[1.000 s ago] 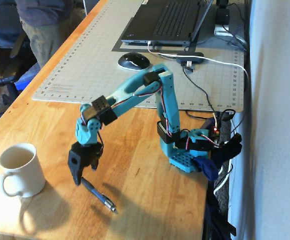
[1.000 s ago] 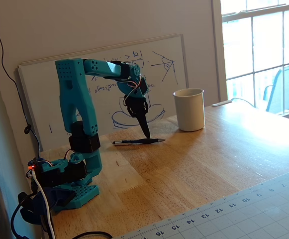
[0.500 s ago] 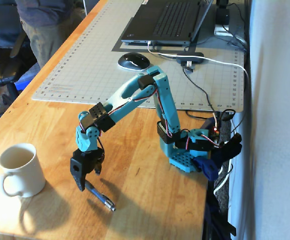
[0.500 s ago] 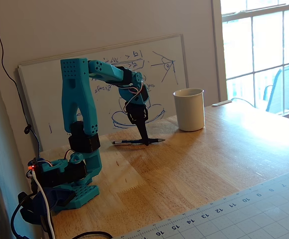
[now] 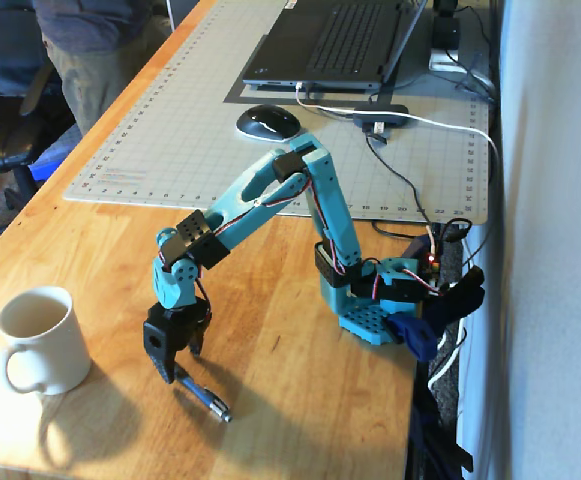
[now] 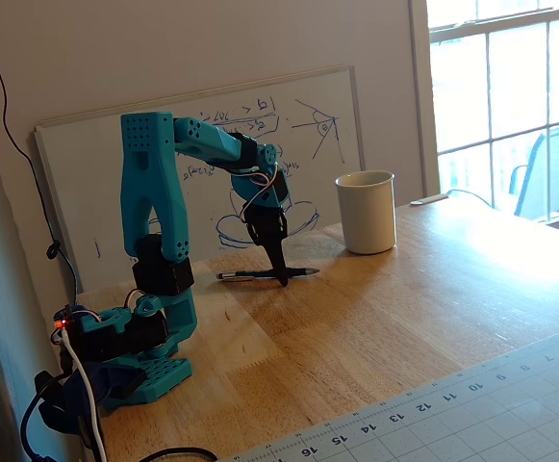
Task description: Grasp a pen and put it in a mug.
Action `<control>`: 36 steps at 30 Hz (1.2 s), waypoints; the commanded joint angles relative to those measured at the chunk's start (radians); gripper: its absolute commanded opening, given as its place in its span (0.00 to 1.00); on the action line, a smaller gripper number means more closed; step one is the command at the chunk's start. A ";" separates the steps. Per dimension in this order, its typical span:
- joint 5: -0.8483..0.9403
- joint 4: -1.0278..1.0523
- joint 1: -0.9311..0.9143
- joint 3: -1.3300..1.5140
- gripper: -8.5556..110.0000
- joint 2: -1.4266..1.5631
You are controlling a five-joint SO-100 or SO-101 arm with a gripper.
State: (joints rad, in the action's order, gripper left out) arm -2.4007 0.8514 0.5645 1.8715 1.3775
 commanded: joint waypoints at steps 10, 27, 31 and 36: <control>0.005 -0.002 0.008 -0.061 0.09 0.011; 0.017 -0.015 -0.064 -0.060 0.08 0.196; 0.132 -0.015 -0.107 -0.060 0.08 0.270; 0.403 -0.032 -0.179 -0.034 0.08 0.377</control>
State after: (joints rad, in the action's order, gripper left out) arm -2.1384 0.8514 0.4249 1.8730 1.5953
